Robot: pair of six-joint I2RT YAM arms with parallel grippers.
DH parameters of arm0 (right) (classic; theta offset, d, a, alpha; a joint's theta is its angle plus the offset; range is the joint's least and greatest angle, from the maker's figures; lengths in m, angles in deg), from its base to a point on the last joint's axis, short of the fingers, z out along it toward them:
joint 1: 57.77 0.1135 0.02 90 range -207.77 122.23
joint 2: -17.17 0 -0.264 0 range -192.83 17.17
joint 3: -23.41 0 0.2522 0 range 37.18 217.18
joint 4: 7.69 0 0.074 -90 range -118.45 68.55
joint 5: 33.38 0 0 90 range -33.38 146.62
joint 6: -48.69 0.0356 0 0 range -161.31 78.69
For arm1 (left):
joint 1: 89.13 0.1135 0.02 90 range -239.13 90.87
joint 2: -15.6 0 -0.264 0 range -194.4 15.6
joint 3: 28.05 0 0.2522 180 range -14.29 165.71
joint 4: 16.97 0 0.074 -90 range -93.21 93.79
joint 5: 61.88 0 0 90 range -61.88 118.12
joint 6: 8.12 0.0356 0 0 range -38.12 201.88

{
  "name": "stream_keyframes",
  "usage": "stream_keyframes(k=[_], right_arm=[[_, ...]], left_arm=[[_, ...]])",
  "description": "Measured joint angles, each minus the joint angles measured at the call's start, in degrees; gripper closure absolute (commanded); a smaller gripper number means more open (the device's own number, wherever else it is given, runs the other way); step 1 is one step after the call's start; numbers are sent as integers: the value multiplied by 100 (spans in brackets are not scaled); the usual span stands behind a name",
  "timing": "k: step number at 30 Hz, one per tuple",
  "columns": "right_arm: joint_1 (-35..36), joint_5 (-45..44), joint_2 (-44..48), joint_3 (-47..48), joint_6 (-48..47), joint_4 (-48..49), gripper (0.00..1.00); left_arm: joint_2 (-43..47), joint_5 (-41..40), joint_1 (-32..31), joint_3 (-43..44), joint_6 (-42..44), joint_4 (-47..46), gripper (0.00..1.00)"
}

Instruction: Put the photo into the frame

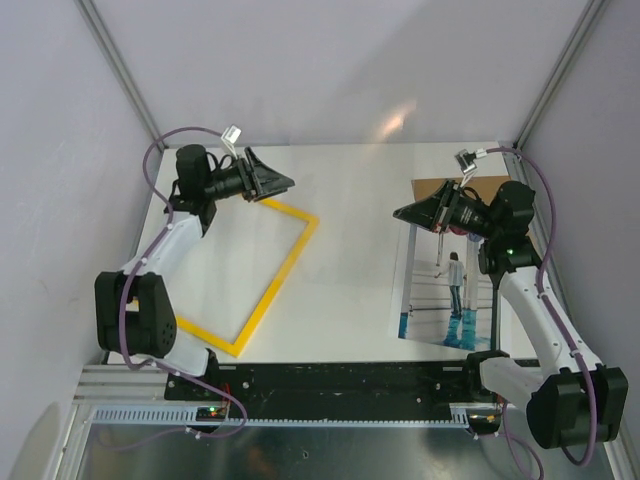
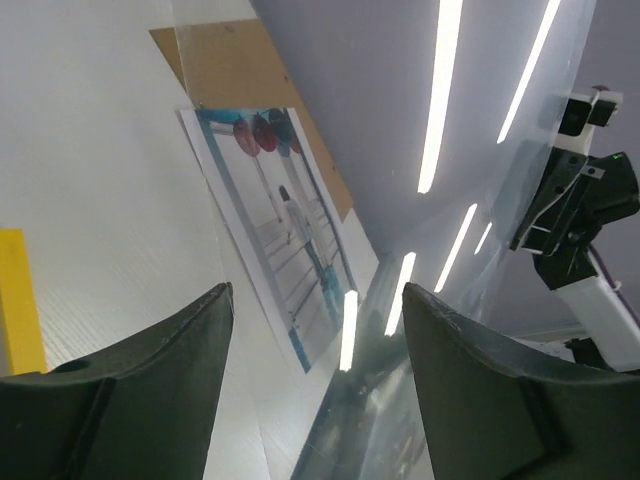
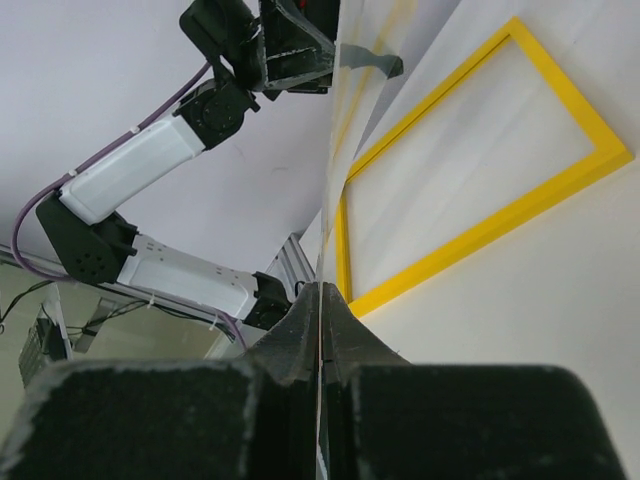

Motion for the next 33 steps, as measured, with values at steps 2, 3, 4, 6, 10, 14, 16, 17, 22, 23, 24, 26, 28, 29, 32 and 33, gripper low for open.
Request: stream_keyframes(k=[2, 3, 4, 6, 10, 14, 16, 17, 22, 23, 24, 26, 28, 29, 32, 33], right_arm=[[-70, 55, 31, 0, -13, 0, 100], [-107, 74, 50, 0, -24, -2, 100], [-140, 96, 74, 0, -28, 0, 100], [-177, 103, 107, 0, -33, -4, 100], [-223, 111, 140, 0, -28, -9, 100], [-238, 129, 192, 0, -26, -7, 100], [-238, 136, 201, 0, -28, -4, 100], [-238, 140, 201, 0, -28, -2, 100], [-249, 212, 122, 0, 13, 107, 100], [-249, 223, 79, 2, 22, 164, 100], [-254, 254, 15, 2, 37, 232, 100], [-256, 280, -92, 4, 66, 310, 100], [-264, 315, -214, 4, 120, 389, 100], [-264, 332, -273, 4, 149, 433, 100], [-264, 378, -389, 4, 238, 573, 100], [-264, 398, -409, 4, 282, 614, 100]], left_arm=[[105, -39, 17, -72, -151, -74, 30], [164, -46, 33, -114, -221, -103, 31], [225, -48, 52, -155, -302, -142, 31], [352, -7, 61, -232, -461, -195, 31], [625, 90, 76, -372, -704, -256, 32], [782, 153, 105, -448, -852, -332, 34], [817, 173, 111, -470, -907, -367, 35], [833, 184, 114, -483, -925, -374, 35], [955, 238, 118, -560, -1005, -409, 41], [988, 245, 120, -573, -1014, -411, 42], [1027, 264, 127, -597, -1016, -428, 44], [1113, 286, 127, -632, -1054, -437, 50], [1191, 304, 127, -636, -1067, -450, 56], [1222, 317, 127, -638, -1099, -463, 60], [1292, 337, 127, -640, -1119, -494, 74], [1300, 341, 127, -643, -1134, -507, 79]])
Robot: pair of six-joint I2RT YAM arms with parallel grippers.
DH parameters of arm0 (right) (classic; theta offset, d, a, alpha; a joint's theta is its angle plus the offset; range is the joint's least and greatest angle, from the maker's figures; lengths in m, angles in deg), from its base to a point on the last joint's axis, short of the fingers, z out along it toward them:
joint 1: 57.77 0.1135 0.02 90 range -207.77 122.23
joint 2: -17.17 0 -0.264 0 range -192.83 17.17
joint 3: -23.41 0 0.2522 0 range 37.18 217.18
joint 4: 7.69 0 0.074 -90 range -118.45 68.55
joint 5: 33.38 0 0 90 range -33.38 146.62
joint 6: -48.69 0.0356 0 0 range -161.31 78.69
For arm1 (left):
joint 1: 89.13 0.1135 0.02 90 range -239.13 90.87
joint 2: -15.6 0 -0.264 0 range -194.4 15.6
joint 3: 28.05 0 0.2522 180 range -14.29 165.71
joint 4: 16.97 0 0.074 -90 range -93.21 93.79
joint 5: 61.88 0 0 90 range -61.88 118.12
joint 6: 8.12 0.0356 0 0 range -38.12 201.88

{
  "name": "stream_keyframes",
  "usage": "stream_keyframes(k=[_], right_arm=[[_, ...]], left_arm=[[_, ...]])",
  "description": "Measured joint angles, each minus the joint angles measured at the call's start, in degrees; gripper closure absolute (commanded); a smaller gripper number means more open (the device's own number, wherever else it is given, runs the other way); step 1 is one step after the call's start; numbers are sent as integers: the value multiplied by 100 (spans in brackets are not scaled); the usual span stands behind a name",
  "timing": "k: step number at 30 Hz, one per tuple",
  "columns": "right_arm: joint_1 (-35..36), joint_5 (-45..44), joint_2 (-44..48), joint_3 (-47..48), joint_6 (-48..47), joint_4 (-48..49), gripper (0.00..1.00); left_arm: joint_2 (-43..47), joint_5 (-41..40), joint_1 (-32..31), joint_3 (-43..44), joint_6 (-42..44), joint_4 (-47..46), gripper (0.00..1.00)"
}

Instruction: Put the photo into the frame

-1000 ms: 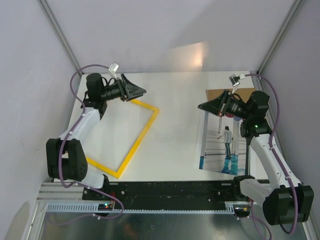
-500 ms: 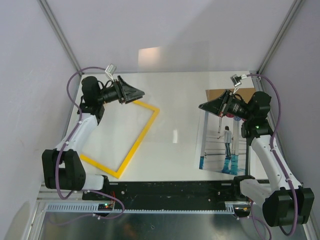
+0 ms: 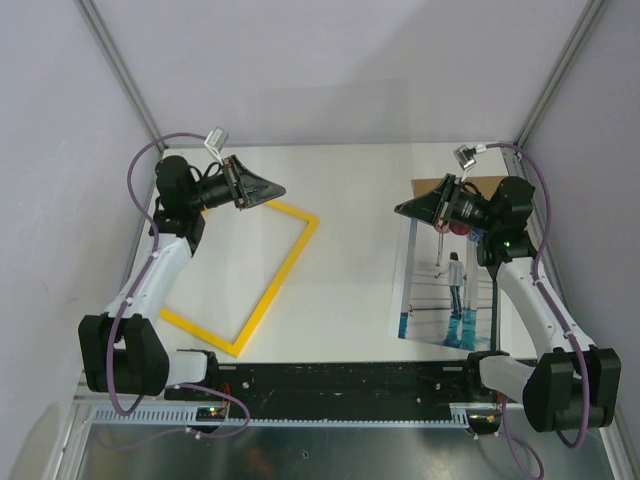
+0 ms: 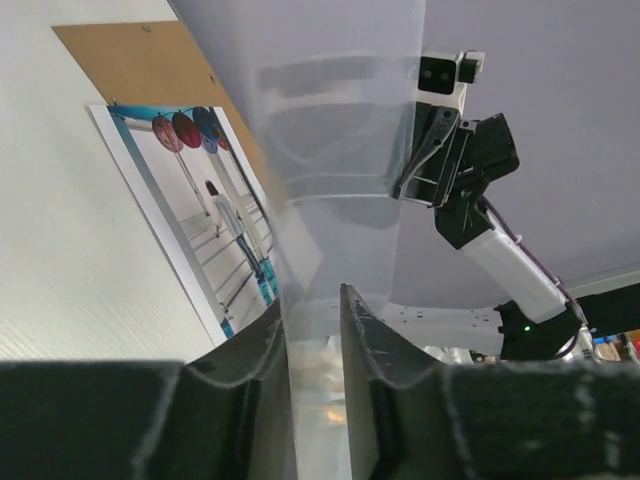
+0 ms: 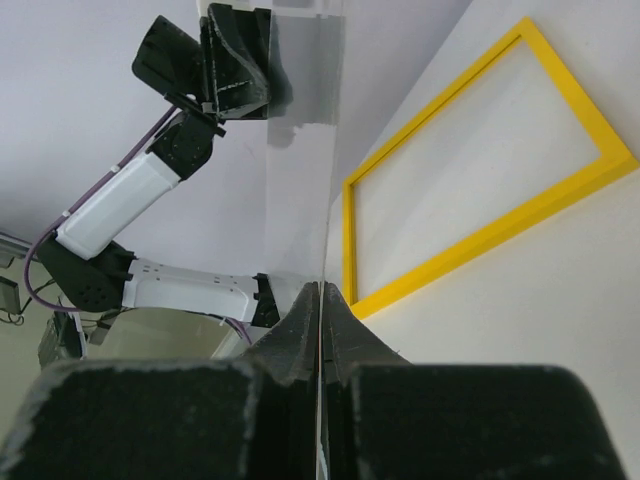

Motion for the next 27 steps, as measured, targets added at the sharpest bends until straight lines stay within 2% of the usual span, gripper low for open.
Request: stream_keyframes(k=[3, 5, 13, 21, 27], right_arm=[[0, 39, -37, 0, 122, 205, 98], [0, 74, -57, 0, 234, 372, 93], [0, 212, -195, -2, 1069, 1526, 66], [0, 348, -608, -7, 2358, 3298, 57], [44, 345, -739, -7, 2675, 3665, 53]], left_arm=[[9, 11, 0, -24, -52, -39, 95], [9, 44, 0, -35, -79, -50, 99], [98, 127, 0, -35, -179, -122, 100], [352, 203, 2, -35, -376, -417, 100], [393, 304, 2, -35, -490, -638, 100]])
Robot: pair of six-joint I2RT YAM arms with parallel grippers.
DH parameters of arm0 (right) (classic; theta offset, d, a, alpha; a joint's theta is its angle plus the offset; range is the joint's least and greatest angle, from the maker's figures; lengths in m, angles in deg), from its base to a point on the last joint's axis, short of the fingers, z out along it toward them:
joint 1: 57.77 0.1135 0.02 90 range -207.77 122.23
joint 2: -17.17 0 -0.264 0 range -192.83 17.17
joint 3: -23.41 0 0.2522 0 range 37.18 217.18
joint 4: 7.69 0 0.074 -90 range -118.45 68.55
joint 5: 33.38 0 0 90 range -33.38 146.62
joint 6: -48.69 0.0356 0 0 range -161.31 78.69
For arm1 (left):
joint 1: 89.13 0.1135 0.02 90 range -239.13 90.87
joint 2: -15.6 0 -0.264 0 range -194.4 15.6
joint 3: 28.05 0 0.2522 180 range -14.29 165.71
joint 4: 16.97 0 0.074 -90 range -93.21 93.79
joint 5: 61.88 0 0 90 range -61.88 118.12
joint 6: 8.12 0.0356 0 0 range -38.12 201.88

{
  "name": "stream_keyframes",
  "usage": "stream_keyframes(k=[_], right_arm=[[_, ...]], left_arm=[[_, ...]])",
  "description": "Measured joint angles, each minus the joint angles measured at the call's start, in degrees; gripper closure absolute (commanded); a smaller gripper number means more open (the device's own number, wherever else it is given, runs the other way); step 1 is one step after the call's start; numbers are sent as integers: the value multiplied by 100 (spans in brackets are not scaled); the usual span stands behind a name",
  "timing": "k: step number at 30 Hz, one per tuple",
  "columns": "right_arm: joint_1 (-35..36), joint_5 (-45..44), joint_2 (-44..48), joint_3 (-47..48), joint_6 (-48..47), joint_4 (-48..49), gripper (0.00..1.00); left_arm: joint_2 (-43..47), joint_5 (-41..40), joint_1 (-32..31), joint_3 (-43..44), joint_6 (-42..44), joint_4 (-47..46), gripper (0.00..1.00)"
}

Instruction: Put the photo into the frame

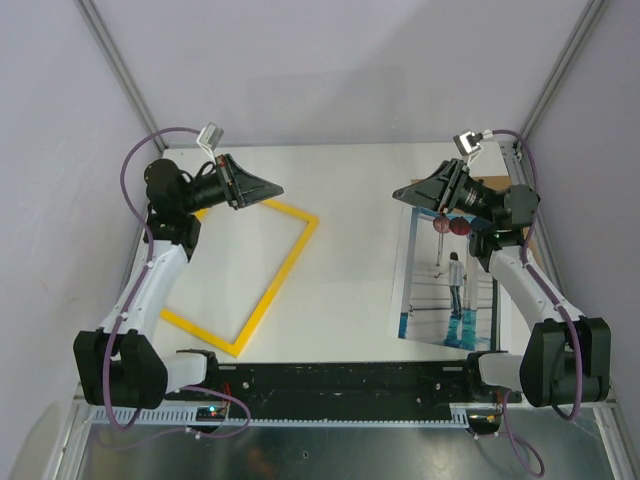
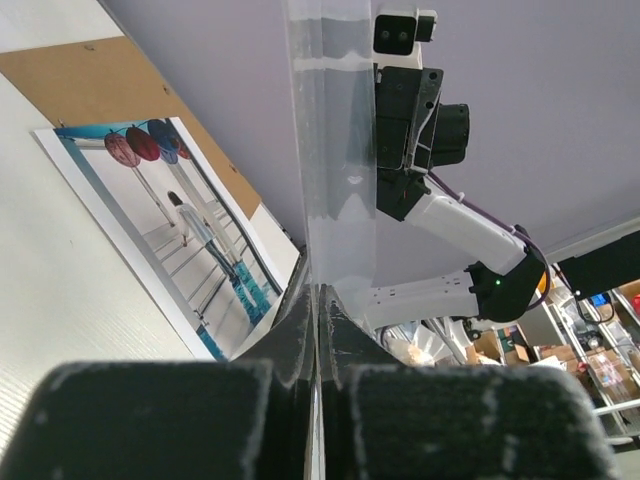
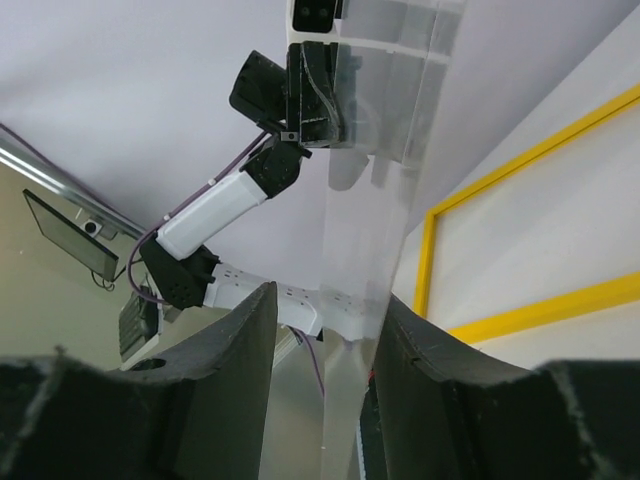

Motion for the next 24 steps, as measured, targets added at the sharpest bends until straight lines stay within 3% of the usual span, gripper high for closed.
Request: stream_keyframes(k=[7, 19, 24], right_arm=[[37, 2, 0, 7, -308, -289, 53], [4, 2, 557, 92, -2214, -2638, 56], [4, 9, 940, 125, -2785, -3335, 64]], left_arm=[[55, 127, -61, -7, -83, -155, 100], [144, 337, -321, -254, -74, -249, 100], [149, 389, -378, -302, -72, -273, 100]])
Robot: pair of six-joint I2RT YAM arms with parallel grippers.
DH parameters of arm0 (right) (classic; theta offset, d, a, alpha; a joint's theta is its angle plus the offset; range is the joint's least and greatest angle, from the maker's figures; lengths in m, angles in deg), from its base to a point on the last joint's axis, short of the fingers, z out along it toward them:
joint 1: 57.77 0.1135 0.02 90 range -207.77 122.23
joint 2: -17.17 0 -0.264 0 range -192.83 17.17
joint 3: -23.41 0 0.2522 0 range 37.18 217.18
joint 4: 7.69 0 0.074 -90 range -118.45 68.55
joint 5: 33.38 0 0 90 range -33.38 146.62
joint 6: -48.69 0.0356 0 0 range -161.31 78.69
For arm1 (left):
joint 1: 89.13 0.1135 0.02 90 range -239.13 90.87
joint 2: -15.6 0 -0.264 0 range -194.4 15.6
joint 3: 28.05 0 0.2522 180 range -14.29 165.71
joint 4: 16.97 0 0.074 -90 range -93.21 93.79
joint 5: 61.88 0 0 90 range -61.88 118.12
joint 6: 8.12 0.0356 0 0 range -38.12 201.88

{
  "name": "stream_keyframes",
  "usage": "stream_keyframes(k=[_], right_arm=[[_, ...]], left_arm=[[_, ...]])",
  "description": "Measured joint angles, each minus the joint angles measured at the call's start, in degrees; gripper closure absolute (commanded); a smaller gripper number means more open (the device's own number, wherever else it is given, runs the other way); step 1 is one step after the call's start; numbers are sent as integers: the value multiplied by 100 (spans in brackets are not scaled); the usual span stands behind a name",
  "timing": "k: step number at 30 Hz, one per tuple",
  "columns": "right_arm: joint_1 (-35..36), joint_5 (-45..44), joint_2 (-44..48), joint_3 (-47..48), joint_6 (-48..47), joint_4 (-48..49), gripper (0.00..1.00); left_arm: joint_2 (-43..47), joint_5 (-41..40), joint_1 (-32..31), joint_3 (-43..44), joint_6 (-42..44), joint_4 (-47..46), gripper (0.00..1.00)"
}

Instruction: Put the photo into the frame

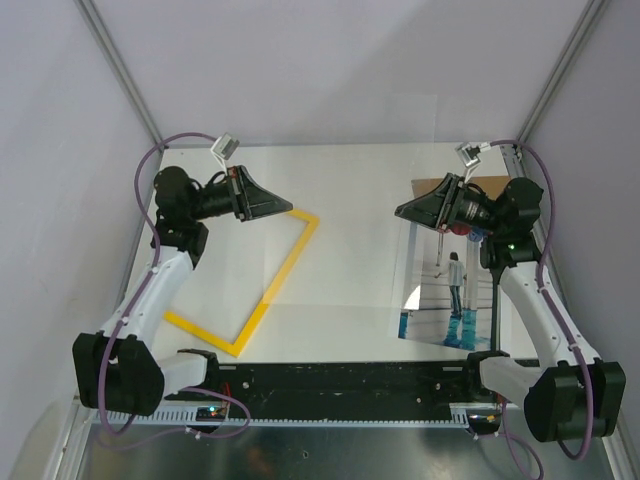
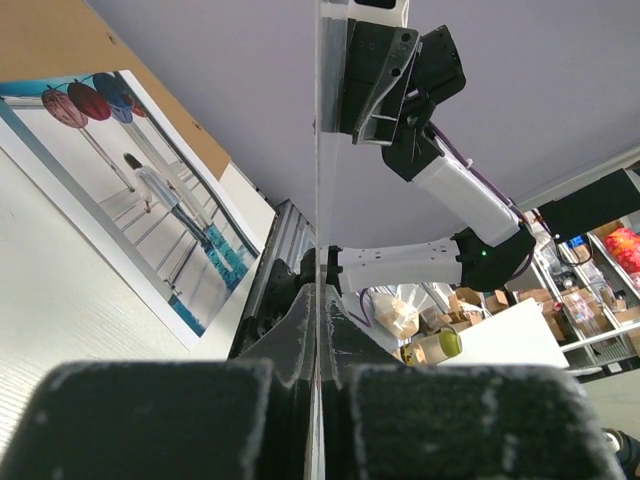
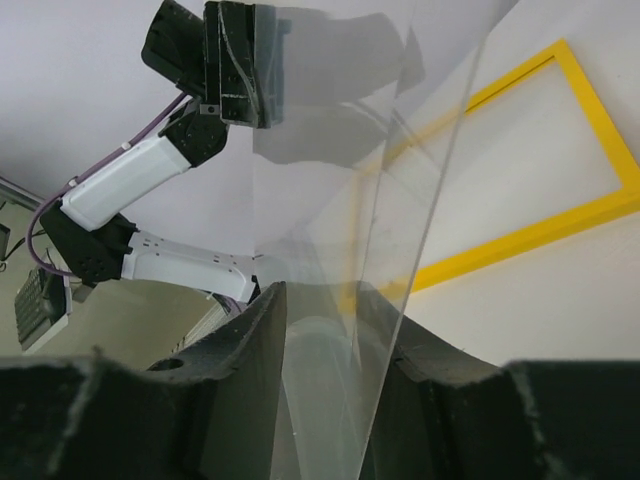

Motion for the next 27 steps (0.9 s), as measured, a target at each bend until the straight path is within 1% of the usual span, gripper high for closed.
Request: stream_keyframes(k=[5, 7, 9, 10, 12, 13, 14, 15, 16, 20, 23, 27], right_arm=[[0, 39, 70, 15, -160, -214, 76], [2, 57, 63, 15, -153, -210, 82], [13, 70, 50, 15, -114, -170, 92], [22, 83, 39, 15, -87, -136, 96], [22, 103, 11, 15, -7, -83, 99], [22, 103, 4, 15, 17, -72, 100], [22, 105, -2, 15, 48, -59, 100], [22, 103, -4, 15, 70, -44, 100], [22, 103, -4, 15, 87, -31, 100], [15, 90, -4, 15, 129, -28, 100], [-70, 33, -4, 15, 144, -116, 100], [-369, -170, 0, 15, 85, -448, 100]], left_arm=[[0, 0, 0, 0, 0, -17, 100], [0, 0, 0, 0, 0, -20, 99], [-2, 0, 0, 0, 0, -22, 94], [-2, 0, 0, 0, 0, -24, 90], [-7, -2, 0, 0, 11, -35, 73], [-11, -2, 0, 0, 15, -44, 62], [-17, -2, 0, 0, 22, -57, 50], [-31, -4, -2, 0, 15, -68, 41], [-37, -11, -2, -2, 50, -81, 35], [-81, -129, 42, -20, 44, -61, 23], [-90, -378, 190, -20, 203, 170, 19], [-105, -1268, 433, 111, 988, 1303, 14]])
